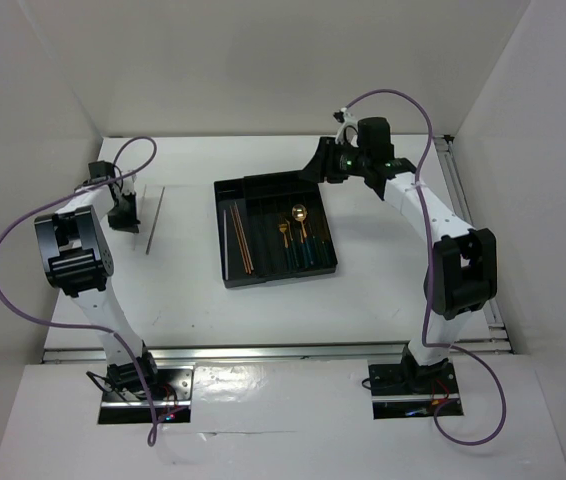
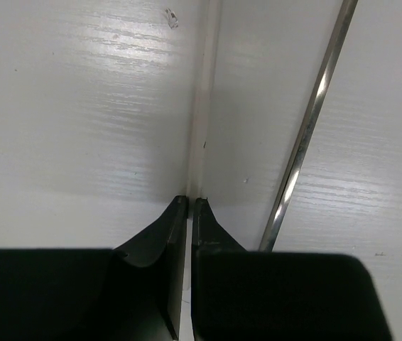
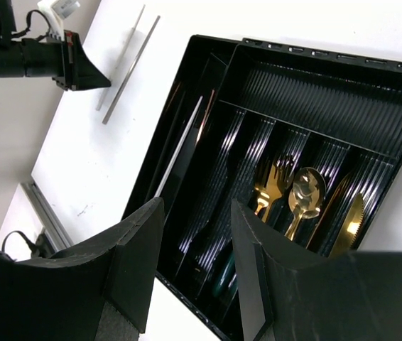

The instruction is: Sort the eating utensils into containers

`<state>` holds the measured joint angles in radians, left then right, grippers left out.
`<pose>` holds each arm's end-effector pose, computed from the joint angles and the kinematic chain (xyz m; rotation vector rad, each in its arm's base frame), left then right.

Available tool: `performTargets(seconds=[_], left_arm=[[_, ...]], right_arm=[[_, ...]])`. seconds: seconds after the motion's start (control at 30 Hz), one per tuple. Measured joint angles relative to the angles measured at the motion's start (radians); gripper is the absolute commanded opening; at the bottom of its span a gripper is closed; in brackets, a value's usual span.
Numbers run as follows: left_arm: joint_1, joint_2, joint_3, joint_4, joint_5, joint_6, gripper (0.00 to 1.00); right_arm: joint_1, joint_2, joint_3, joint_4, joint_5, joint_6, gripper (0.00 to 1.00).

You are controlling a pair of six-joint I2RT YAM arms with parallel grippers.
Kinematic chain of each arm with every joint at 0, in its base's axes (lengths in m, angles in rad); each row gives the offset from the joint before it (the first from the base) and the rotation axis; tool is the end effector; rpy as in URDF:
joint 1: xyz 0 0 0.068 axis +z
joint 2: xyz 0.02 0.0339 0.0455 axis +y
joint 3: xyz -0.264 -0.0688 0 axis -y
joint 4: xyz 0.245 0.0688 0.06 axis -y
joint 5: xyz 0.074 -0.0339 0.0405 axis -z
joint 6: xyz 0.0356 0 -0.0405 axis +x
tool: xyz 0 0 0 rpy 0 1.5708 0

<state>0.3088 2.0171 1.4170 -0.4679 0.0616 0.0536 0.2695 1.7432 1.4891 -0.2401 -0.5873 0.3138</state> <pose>0.4035 0.1264 0.1668 -0.3147 2.6172 0.0421 0.3887 0.1278 0.3209 -0.3295 2.0882 0.9597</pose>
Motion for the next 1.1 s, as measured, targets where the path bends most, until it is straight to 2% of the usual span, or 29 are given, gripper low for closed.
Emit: performTargets(seconds=[0.13,0.33,0.53,0.7,0.77,0.9,1.1], left_arm=[[0.000,-0.037,-0.042,0.012,0.023,-0.005,0.00],[-0.004,-0.159,-0.066,-0.089,0.132,-0.070,0.00],[-0.012,-0.406,-0.039,-0.104,0.340,-0.256,0.00],[-0.079,-0.591,-0.197,0.054,0.574,-0.465,0.00],[-0.135,-0.603,-0.275,0.113,0.641,-0.557,0.00],[-0.254,-0.530,-0.392,0.224,0.702,-0.747,0.00],[-0.388,-0.422,-0.394,0.329,0.691,-0.925,0.00]], right_arm=[[0.000,0.000,-0.021,0.000,0.001,-0.006,0.50],[0.000,-0.003,-0.052,-0.002,0.006,-0.018,0.49],[-0.003,-0.037,-0.084,-0.004,0.040,-0.040,0.49],[-0.037,-0.068,-0.097,-0.007,0.056,-0.050,0.47],[-0.062,-0.074,-0.102,-0.008,0.057,-0.050,0.47],[-0.098,-0.085,-0.117,-0.010,0.062,-0.050,0.47],[-0.109,-0.117,-0.158,-0.016,0.068,-0.050,0.47]])
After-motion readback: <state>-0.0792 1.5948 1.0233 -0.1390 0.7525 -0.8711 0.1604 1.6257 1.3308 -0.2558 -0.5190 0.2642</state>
